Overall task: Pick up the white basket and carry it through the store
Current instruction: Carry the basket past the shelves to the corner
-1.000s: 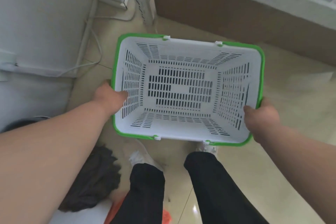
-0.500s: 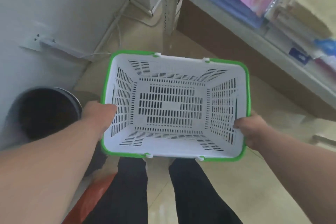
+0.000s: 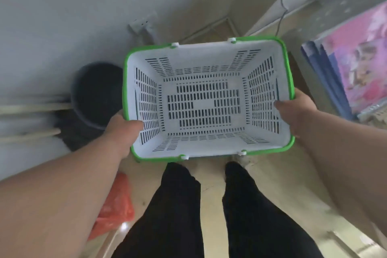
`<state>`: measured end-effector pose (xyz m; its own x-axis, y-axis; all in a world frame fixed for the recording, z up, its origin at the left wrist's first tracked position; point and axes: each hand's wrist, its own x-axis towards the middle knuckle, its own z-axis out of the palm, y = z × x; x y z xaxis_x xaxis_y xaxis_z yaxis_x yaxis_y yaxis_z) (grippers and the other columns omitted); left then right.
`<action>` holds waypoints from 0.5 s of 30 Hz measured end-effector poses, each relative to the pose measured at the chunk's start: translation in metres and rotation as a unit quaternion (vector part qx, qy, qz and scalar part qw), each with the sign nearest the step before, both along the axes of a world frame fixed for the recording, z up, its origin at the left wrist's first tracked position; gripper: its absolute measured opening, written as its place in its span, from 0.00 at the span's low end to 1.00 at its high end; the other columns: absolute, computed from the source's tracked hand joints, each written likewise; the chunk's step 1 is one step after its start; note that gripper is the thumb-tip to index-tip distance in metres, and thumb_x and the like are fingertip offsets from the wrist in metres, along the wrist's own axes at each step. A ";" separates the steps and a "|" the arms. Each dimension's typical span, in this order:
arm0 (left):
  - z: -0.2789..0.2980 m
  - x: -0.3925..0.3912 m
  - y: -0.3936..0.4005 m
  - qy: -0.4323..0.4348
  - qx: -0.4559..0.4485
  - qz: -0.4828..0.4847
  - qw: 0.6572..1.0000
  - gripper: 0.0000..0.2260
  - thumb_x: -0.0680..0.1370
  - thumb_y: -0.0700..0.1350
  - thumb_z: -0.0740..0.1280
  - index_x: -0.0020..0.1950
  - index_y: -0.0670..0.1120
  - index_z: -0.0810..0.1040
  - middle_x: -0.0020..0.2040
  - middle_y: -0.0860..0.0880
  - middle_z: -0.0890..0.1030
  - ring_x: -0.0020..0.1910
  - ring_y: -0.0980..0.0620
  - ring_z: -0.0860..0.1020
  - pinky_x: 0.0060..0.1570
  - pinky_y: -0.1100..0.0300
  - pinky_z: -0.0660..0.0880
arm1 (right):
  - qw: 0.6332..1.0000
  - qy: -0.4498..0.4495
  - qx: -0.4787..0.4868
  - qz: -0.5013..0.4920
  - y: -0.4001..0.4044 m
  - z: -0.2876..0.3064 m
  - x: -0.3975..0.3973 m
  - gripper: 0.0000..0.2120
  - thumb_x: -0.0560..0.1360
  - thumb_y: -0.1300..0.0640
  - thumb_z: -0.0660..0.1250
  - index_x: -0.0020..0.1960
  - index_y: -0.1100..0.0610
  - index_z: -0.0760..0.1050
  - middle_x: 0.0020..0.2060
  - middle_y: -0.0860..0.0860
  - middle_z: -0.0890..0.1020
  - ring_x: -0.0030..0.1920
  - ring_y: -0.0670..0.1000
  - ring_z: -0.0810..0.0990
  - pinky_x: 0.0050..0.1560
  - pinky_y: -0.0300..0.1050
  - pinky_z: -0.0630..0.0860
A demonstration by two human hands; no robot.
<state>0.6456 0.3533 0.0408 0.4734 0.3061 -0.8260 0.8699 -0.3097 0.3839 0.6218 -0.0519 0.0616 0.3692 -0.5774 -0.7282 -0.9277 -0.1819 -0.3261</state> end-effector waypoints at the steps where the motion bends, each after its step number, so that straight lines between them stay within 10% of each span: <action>1: -0.013 0.004 0.003 0.003 -0.012 0.006 1.000 0.18 0.78 0.28 0.67 0.48 0.53 0.80 0.45 0.50 0.84 0.44 0.48 0.83 0.43 0.55 0.79 | 1.000 -0.002 -0.008 0.016 -0.001 -0.011 0.015 0.16 0.78 0.64 0.65 0.60 0.46 0.78 0.42 0.46 0.81 0.39 0.49 0.79 0.35 0.39 0.73; 15: -0.112 0.009 -0.035 -0.003 0.070 0.239 0.968 0.17 0.74 0.33 0.65 0.54 0.50 0.86 0.47 0.46 0.87 0.45 0.41 0.86 0.47 0.46 0.85 | 0.983 -0.012 -0.076 0.167 -0.008 -0.124 0.130 0.14 0.83 0.53 0.64 0.67 0.55 0.75 0.52 0.53 0.79 0.50 0.58 0.79 0.57 0.52 0.78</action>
<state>0.6543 0.3182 -0.0714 0.2543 0.5997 -0.7587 0.9246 0.0793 0.3726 0.7517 -0.0598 -0.0625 0.5730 -0.5231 -0.6310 -0.8003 -0.5230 -0.2932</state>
